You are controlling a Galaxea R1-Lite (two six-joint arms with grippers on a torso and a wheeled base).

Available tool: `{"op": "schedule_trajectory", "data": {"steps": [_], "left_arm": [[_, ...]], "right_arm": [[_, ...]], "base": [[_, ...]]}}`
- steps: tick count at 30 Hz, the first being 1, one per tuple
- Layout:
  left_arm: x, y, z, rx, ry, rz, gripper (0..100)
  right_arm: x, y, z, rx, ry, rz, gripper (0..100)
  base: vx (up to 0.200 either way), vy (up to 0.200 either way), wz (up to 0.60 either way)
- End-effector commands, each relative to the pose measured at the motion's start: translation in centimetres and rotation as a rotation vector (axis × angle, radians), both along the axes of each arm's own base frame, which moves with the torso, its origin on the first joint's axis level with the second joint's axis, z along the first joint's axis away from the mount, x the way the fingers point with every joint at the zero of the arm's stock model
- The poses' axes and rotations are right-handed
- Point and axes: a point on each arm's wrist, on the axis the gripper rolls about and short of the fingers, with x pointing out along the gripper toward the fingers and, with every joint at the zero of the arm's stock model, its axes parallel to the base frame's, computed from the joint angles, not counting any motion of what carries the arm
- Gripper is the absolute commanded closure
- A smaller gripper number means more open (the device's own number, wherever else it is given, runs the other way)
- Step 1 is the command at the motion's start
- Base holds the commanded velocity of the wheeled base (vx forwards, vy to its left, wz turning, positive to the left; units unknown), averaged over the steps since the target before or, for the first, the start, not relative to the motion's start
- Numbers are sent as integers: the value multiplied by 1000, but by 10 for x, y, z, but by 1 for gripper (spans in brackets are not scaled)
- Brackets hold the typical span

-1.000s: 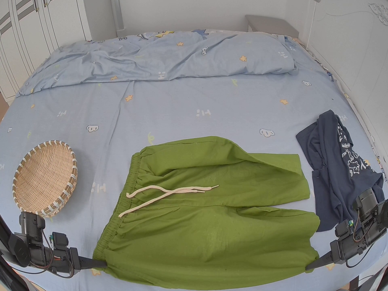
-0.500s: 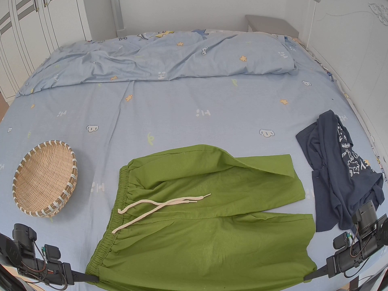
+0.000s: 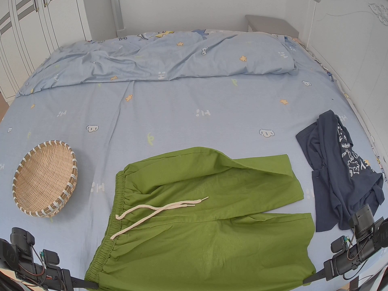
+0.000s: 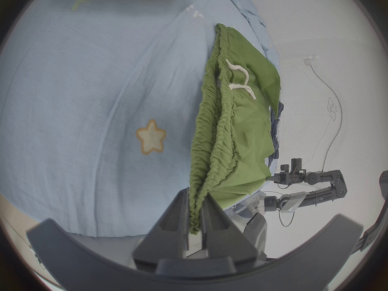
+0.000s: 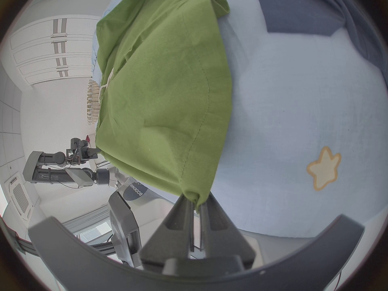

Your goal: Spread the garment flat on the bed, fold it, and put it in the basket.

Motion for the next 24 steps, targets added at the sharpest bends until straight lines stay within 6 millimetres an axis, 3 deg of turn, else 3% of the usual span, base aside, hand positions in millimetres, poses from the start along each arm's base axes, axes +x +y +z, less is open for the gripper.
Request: {"op": "schedule_trajectory", "data": {"steps": [1,2,4,5,13,17,20,24], "left_arm": [[-4,-2,0,10,4,-3,100],[-4,-2,-1,14,9,-2,100],[-4,-2,-1,10,26,-8,100],[-4,-2,-1,13,30,-11,0],[-5,-2,2,41,2,-9,0],[-3,-1,16,87,-104,2,0],[7,3,39,108,-159,12,0],[38,2,89,84,-176,-56,0]], "right_arm": [[-1,0,-2,0,18,3,100],[-1,0,-2,0,18,3,0],[-1,0,-2,0,19,0,0],[0,0,-2,1,16,0,0],[-3,-2,-1,12,4,-18,0],[-4,-7,12,18,-140,-54,0],[0,-10,37,18,-325,-86,0],[21,-13,78,12,-531,-106,0]], "base": [[0,0,0],[0,0,0],[0,0,0],[0,0,0],[0,0,0],[0,0,0],[0,0,0],[0,0,0]]}}
